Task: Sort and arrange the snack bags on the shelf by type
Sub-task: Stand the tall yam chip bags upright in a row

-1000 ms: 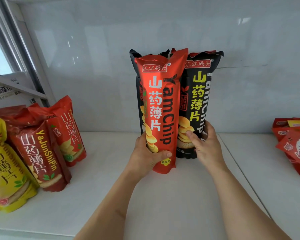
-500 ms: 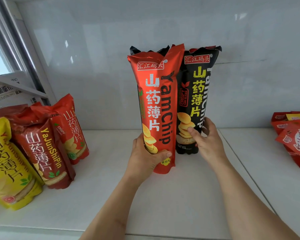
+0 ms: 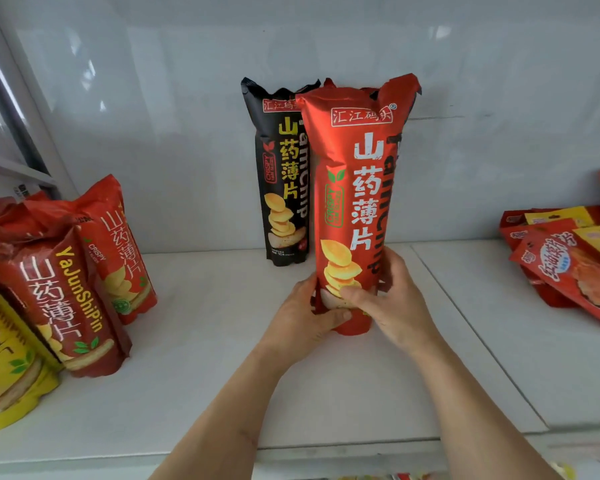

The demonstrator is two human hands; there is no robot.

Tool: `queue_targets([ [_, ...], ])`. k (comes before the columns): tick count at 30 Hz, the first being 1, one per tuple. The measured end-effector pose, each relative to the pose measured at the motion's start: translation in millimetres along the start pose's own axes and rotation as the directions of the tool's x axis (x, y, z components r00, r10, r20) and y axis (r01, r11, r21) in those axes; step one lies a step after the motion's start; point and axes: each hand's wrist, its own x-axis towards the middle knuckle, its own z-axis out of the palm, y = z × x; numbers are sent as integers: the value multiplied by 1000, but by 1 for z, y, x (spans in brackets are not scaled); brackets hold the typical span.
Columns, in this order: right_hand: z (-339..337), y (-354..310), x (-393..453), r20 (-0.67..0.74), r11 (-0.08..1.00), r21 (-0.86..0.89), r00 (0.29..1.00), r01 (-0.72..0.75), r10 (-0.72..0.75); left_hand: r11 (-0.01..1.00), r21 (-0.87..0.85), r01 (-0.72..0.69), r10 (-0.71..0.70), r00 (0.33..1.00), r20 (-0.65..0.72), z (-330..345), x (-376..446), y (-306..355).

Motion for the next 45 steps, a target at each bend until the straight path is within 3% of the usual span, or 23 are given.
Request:
queue_targets([
  [6,-29,5,-4,-75,998,42,996,-48,51,1000,9,27,-28,985,170,7,6,5],
  [20,-71,28,18,-137,992,102,987,-70,84,998,-31,62,-63,997,-53,13,28,1],
  [25,-64,23,19,-230,997,80,972,-23,41,999,-23,-30,25,980,-196,11,39,12],
  [28,-61,17,20,-280,995,96,960,-3,30,993,-79,-85,69,980,-185,14,51,22],
  [34,-56,23,20,-243,992,126,969,1,30,965,-232,-120,88,986,-145,29,76,34],
  [45,-48,37,25,-186,992,110,980,-56,76,977,-186,-107,73,981,-181,18,79,16],
])
